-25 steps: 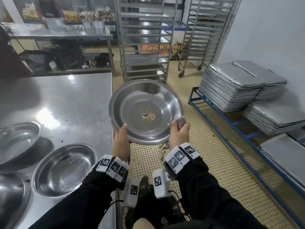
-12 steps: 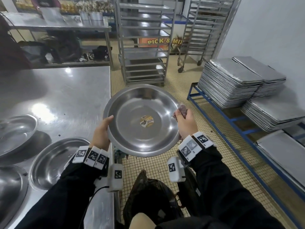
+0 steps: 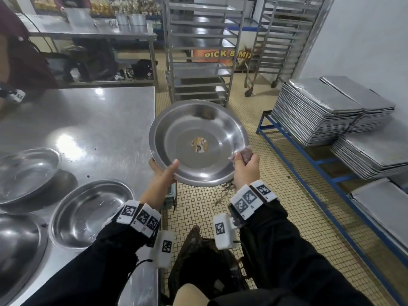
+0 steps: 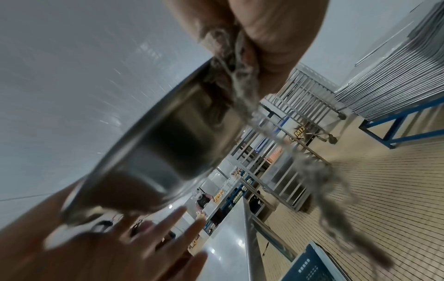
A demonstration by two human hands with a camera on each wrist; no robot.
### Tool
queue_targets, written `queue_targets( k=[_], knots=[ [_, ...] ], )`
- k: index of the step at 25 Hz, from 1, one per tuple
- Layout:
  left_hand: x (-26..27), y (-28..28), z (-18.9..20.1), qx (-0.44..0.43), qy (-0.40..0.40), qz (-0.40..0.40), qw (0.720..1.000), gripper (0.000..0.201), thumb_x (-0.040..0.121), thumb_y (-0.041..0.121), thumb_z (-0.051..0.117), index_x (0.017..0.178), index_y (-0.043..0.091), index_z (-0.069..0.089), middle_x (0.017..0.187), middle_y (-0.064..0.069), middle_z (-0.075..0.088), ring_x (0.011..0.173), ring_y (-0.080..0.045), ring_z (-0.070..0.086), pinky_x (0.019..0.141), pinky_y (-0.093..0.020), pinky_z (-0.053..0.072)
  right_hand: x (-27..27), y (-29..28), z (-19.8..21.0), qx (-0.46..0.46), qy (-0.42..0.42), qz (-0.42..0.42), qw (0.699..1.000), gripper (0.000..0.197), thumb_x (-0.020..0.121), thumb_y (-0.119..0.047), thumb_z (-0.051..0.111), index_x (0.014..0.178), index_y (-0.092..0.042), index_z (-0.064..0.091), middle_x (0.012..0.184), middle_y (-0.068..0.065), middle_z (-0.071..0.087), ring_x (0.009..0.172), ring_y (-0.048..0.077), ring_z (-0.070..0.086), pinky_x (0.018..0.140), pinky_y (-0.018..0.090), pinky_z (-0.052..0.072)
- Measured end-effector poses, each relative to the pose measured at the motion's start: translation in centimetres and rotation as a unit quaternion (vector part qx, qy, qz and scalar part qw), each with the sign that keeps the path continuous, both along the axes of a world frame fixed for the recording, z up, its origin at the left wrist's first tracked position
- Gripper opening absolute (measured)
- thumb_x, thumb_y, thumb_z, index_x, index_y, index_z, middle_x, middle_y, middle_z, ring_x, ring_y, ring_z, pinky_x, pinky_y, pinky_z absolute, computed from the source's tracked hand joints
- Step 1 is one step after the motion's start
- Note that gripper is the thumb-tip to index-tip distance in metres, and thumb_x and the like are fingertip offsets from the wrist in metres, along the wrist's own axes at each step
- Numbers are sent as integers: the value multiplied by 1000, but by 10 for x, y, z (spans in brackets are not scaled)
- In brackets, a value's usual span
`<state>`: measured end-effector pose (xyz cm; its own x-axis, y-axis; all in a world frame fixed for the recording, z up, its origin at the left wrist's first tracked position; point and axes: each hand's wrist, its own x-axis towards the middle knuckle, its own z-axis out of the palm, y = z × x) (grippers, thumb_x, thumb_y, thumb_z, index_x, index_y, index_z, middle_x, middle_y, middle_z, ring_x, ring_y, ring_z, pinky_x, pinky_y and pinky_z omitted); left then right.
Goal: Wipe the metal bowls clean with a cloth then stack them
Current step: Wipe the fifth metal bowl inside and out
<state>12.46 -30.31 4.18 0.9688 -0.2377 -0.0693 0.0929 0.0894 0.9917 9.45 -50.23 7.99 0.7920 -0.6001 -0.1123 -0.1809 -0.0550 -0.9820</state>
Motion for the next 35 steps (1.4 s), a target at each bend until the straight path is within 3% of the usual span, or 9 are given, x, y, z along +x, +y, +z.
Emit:
queue_targets(
  k=[3, 7, 11, 15, 18, 21, 24, 29, 35],
  knots=[
    [9, 26, 17, -111, -29, -9, 993, 52, 91, 49, 46, 128, 12, 49, 115, -10, 64, 101, -28, 64, 90, -48, 53, 4, -24, 7, -87, 34, 89, 992, 24, 96, -32, 50, 110, -13, 52, 98, 5, 63, 76, 15, 60, 61, 25, 46],
    [6, 40, 26, -94, 29, 51, 994, 31, 99, 30, 42, 116, 14, 63, 100, -7, 72, 97, -26, 66, 90, -41, 50, 4, -20, 12, -103, 25, 141, 984, 26, 95, -35, 50, 106, -13, 53, 96, 7, 63, 80, 19, 60, 66, 29, 49],
    [1, 46, 12, -84, 11, 185, 979, 49, 88, 31, 51, 135, 17, 47, 119, -17, 63, 108, -35, 62, 89, -45, 52, 1, 21, 2, -56, -3, 123, 991, 29, 98, -34, 44, 114, -11, 43, 91, 4, 57, 68, 15, 57, 56, 26, 49],
    [-13, 53, 9, -52, -10, 326, 944, 55, 91, 37, 45, 143, 37, 26, 133, -11, 52, 115, -33, 57, 98, -50, 48, 9, 74, -21, 1, -6, 139, 990, 32, 96, -36, 48, 117, -13, 39, 95, 7, 60, 77, 25, 64, 69, 41, 57],
    [-24, 64, 10, 1, -39, 377, 925, 52, 102, 39, 37, 148, 31, 14, 139, -9, 46, 121, -25, 51, 101, -38, 43, 19, 108, -29, 38, 2, 144, 989, 31, 95, -29, 52, 117, -11, 37, 99, 7, 60, 79, 22, 65, 66, 33, 57],
    [-28, 87, 12, 39, -53, 377, 924, 51, 104, 33, 33, 149, 20, 12, 136, -6, 48, 121, -19, 53, 93, -24, 44, 32, 133, -33, 45, 15, 160, 986, 33, 95, -26, 52, 119, -9, 38, 102, 6, 58, 79, 14, 61, 66, 24, 53],
    [-16, 121, 11, 70, -50, 358, 930, 41, 105, 30, 33, 142, 16, 26, 111, 10, 49, 95, 1, 55, 73, -2, 44, 56, 151, -31, 29, 27, 186, 982, 32, 95, -26, 52, 119, -10, 38, 96, 4, 56, 72, 14, 59, 54, 21, 51],
    [44, 204, 5, 77, 58, 293, 951, 25, 101, 25, 44, 120, 10, 51, 103, -10, 64, 87, -21, 66, 71, -28, 55, 119, 175, -32, -51, 44, 209, 976, 30, 96, -27, 50, 118, -9, 40, 94, 5, 55, 66, 14, 56, 47, 21, 43],
    [122, 252, -17, 219, 131, 206, 945, 17, 96, 15, 57, 109, 6, 52, 89, -7, 60, 75, -15, 59, 63, -26, 52, 192, 209, -51, -134, 134, 246, 951, 26, 98, -23, 47, 113, -5, 37, 80, 3, 50, 53, 14, 51, 39, 18, 46]
  ],
)
